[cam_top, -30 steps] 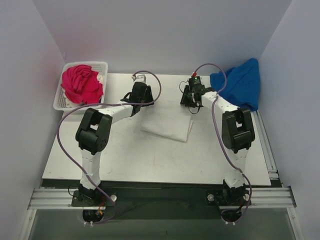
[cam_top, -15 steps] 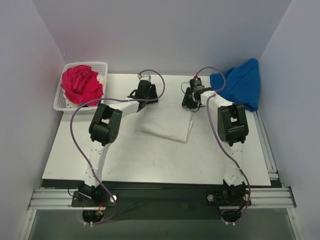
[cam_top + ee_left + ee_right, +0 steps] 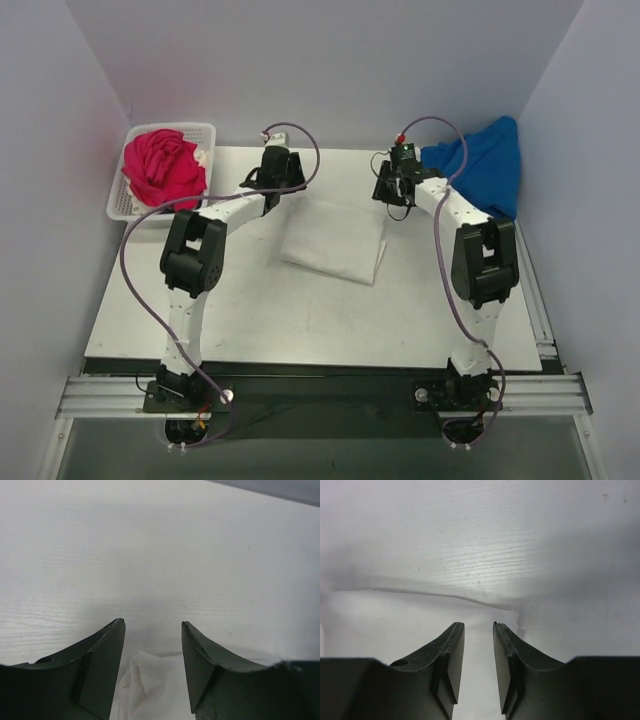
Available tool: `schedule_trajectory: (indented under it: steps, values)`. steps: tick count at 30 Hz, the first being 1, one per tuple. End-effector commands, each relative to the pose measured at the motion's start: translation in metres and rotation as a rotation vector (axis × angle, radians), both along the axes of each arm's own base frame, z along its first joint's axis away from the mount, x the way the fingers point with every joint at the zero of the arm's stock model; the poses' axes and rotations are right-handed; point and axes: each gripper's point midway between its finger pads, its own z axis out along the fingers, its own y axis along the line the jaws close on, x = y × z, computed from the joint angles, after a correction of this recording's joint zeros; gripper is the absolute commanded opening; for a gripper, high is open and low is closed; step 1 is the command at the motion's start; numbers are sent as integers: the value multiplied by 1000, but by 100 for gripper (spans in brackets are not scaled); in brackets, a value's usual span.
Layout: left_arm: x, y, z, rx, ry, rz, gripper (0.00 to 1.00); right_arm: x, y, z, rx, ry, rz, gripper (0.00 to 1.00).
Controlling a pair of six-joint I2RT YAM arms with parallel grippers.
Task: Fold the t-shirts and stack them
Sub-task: Fold the tshirt
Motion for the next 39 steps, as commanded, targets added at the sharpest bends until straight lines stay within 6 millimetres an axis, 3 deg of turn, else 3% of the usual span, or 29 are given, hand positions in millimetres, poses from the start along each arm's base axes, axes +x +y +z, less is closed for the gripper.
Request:
schedule_trajectory:
  steps: [1,4,6,12,16,21,23,24,26,31,34,35,39]
  values:
    - [-11,-6,72,-6,-100,-58,59,-15,-9,41,-50,-70,1,31]
    - [-30,-9,64,24,-52,-95,61,-27,-9,45,-83,-75,4,32]
    - [-41,-17,61,26,-26,-128,62,-39,-8,37,-98,-49,8,33]
    - [-72,-31,19,87,105,-147,62,-65,4,17,-117,0,35,34]
    - [-74,-33,-8,117,171,-121,62,-65,10,-3,-112,41,45,34]
    - [-56,-32,-33,150,205,-44,63,-55,16,-27,-90,87,48,35]
    - [-56,-29,-58,185,267,-32,63,-50,11,-39,-89,111,25,34]
    - [-45,-34,-47,171,248,-19,63,-51,14,-43,-67,126,34,34]
    - [-47,-33,-64,199,296,-12,63,-48,12,-52,-53,150,29,34]
    - [-47,-31,-63,187,318,13,63,-40,2,-64,-65,187,22,34]
    - [-45,-29,-39,156,264,17,62,-28,-5,-48,-88,159,21,33]
    - [-53,-23,-31,150,257,16,63,-26,-8,-41,-102,142,17,34]
    - [-59,-14,10,85,156,14,63,-26,-14,3,-126,48,12,34]
